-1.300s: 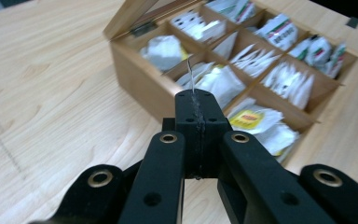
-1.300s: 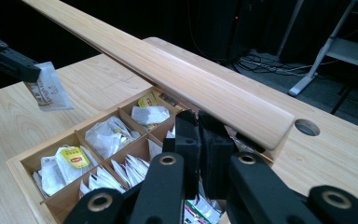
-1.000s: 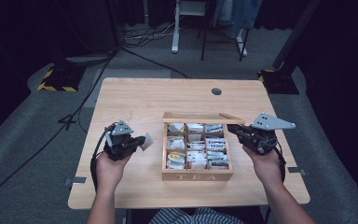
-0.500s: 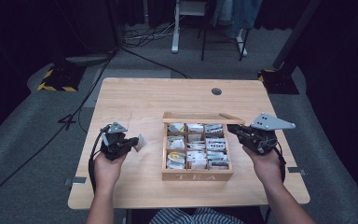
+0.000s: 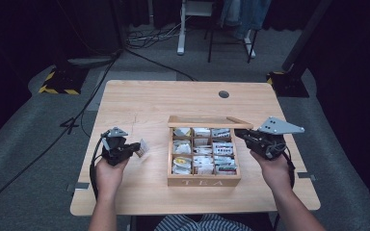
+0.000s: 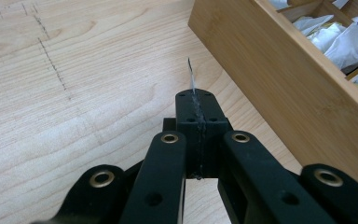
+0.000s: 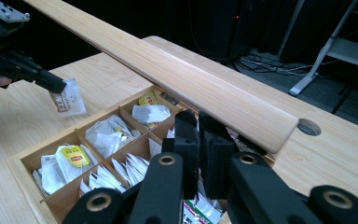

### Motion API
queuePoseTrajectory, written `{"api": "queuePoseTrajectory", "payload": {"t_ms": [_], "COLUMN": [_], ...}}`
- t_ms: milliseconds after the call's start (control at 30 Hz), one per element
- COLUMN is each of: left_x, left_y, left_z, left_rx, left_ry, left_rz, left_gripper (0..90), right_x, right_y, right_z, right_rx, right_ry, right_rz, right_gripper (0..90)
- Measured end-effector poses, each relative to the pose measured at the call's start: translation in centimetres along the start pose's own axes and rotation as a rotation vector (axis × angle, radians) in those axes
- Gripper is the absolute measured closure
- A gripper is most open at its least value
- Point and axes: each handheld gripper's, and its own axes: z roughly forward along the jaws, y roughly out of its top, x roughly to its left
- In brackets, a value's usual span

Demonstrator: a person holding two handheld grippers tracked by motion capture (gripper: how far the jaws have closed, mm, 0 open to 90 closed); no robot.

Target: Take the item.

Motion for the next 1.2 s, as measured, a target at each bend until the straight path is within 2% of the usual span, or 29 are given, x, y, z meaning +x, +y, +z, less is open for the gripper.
{"api": "queuePoseTrajectory", "payload": {"t_ms": [500, 700, 800, 867, 900, 933, 967, 1000, 1100, 1200], "left_x": [1.0, 1.3, 1.3, 1.3, 1.4, 1.6, 1.6, 1.7, 1.8, 1.6], "left_y": [-0.6, -0.8, -0.7, -0.7, -0.7, -0.7, -0.7, -0.7, -0.7, -0.6], "left_z": [0.8, 0.8, 1.0, 1.0, 1.0, 1.0, 1.0, 1.0, 0.7, 0.5], "left_rx": [0.019, 0.018, 0.025, 0.03, 0.035, 0.036, 0.036, 0.035, 0.026, 0.018], "left_ry": [-0.012, 0.009, 0.04, 0.05, 0.071, 0.107, 0.107, 0.121, 0.144, 0.14], "left_rz": [-0.034, -0.048, -0.051, -0.054, -0.059, -0.077, -0.077, -0.082, -0.092, -0.084], "left_gripper": [89.1, 85.8, 76.4, 64.6, 64.6, 53.3, 50.0, 50.0, 41.5, 41.2], "right_x": [0.0, 0.0, 0.0, 0.0, 0.0, 0.0, 0.0, 0.0, 0.0, 0.0], "right_y": [0.0, 0.0, 0.0, 0.0, 0.0, 0.0, 0.0, 0.0, 0.0, 0.0], "right_z": [0.0, 0.0, 0.0, 0.0, 0.0, 0.0, 0.0, 0.0, 0.0, 0.0], "right_rx": [0.0, 0.0, 0.0, 0.0, 0.001, -0.001, -0.001, -0.001, 0.0, -0.001], "right_ry": [0.002, 0.002, 0.002, 0.002, 0.003, 0.002, 0.003, 0.003, 0.004, 0.004], "right_rz": [0.0, -0.001, -0.001, -0.001, 0.001, -0.001, -0.001, -0.001, 0.002, 0.0], "right_gripper": [85.9, 85.7, 85.6, 85.5, 85.4, 85.3, 85.3, 85.3, 85.1, 85.1]}}
